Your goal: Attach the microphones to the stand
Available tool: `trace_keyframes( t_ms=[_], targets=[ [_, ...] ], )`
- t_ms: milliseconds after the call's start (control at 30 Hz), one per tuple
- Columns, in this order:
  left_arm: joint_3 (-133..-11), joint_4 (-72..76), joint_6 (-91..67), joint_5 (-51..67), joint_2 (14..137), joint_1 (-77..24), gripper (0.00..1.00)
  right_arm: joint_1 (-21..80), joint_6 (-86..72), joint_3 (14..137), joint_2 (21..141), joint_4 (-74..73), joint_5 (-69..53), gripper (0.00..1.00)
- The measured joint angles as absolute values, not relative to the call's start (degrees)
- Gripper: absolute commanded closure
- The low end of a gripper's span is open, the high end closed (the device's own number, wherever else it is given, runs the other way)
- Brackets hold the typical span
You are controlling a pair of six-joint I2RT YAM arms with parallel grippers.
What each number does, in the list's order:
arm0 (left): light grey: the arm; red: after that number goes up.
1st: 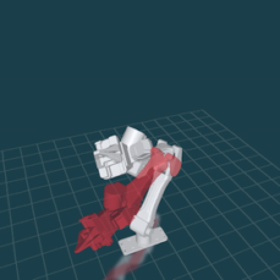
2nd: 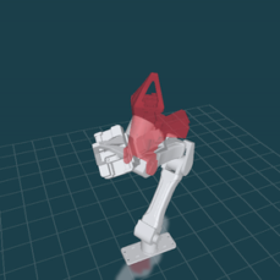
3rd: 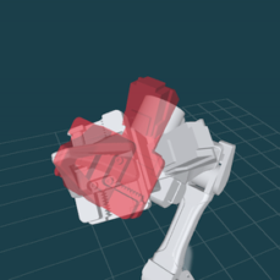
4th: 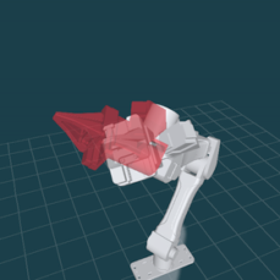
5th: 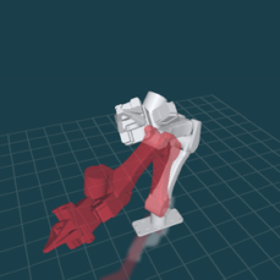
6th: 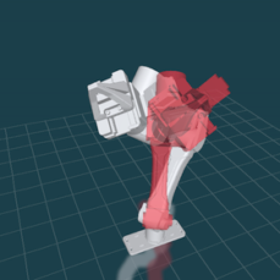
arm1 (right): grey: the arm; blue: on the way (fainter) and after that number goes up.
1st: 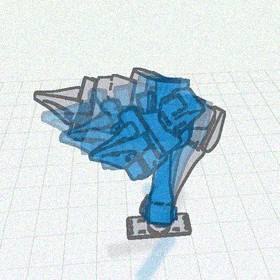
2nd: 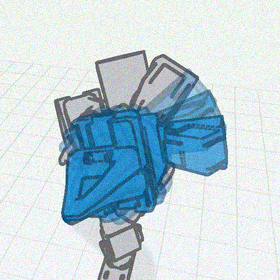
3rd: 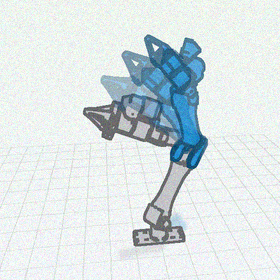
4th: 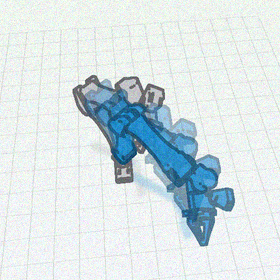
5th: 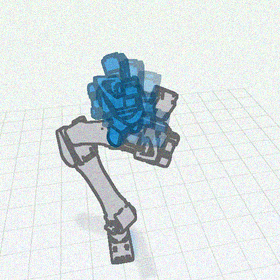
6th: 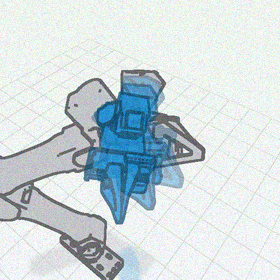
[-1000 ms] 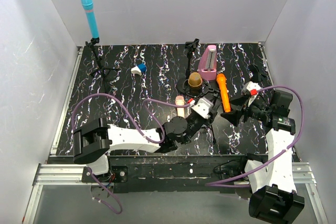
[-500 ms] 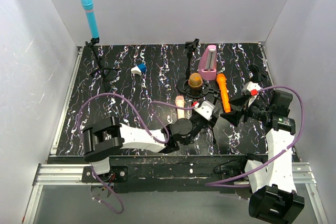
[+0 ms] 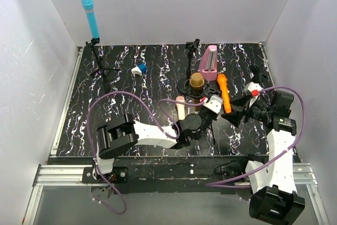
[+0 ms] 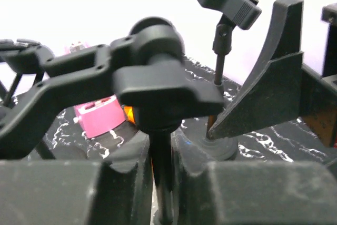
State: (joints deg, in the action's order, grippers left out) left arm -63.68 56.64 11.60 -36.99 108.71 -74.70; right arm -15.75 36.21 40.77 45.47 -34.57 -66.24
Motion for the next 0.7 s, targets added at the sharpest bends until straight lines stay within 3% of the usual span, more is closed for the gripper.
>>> trace_keyframes(
  t_ms=[367,700],
  targets=[
    [-64.7,53.4,12.4,-30.8,107.5,-74.3,1.00,-15.7,36.2,40.8,45.5,-34.6,-66.2,0.16],
    [-64.5,39.2,12.5,-20.3,95.5,-73.8,1.00,-15.8,36.5,40.8,45.5,-34.9,-66.4,0.16]
  ],
)
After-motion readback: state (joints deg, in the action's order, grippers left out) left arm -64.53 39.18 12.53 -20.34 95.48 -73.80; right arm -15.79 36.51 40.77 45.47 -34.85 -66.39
